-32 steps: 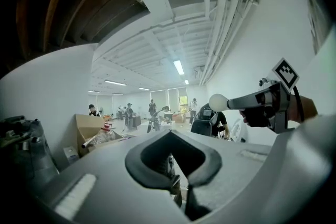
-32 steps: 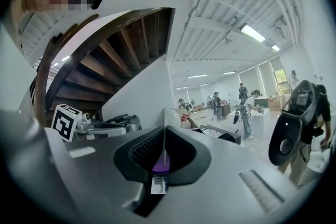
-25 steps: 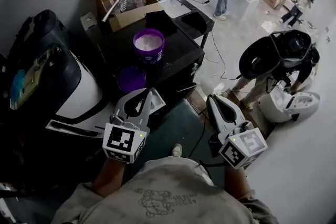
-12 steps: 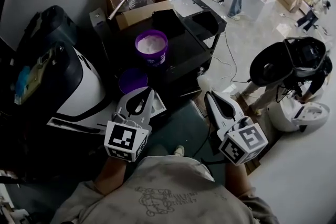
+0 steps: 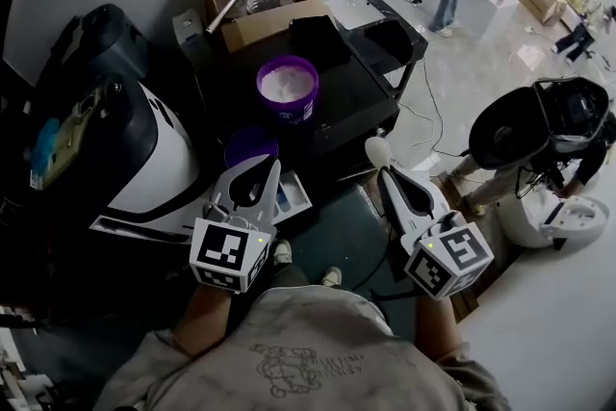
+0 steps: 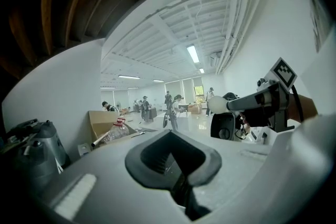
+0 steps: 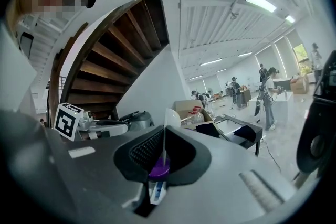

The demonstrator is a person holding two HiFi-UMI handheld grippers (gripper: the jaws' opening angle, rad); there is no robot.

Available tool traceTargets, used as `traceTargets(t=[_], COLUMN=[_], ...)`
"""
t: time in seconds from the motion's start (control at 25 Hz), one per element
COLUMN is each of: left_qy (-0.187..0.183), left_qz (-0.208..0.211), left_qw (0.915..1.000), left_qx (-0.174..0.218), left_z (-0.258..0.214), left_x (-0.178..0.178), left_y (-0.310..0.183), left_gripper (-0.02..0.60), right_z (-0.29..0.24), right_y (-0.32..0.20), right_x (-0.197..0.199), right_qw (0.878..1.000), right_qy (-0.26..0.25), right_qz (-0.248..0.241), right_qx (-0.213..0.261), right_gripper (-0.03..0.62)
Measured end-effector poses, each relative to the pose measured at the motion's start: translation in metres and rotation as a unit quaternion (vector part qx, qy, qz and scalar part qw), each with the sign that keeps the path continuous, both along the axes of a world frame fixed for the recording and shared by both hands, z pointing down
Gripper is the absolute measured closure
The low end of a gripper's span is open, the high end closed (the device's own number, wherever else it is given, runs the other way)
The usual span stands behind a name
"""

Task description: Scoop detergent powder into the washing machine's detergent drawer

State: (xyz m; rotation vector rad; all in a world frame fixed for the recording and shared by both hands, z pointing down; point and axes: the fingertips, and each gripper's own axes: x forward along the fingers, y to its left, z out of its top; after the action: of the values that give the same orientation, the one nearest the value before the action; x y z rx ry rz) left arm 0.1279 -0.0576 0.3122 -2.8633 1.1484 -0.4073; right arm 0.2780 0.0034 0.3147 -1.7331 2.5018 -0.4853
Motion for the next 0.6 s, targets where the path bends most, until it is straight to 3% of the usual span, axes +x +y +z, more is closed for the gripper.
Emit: traceTargets(t=[0.6], left_qy=[0.019], left_qz=[0.005], left_qw=[0.9998], left_qx=[0.0], left_z=[-0.009], left_x=[-0.043], left_y=[-0.085], left_gripper=[0.581], right_z=[-0.005], right_y=[-0.082], right_x=[-0.032], right_qw=[0.999], right_qy=[0.049], right_qz=[0.01], right_qx=[-0.022], right_gripper=[0.559])
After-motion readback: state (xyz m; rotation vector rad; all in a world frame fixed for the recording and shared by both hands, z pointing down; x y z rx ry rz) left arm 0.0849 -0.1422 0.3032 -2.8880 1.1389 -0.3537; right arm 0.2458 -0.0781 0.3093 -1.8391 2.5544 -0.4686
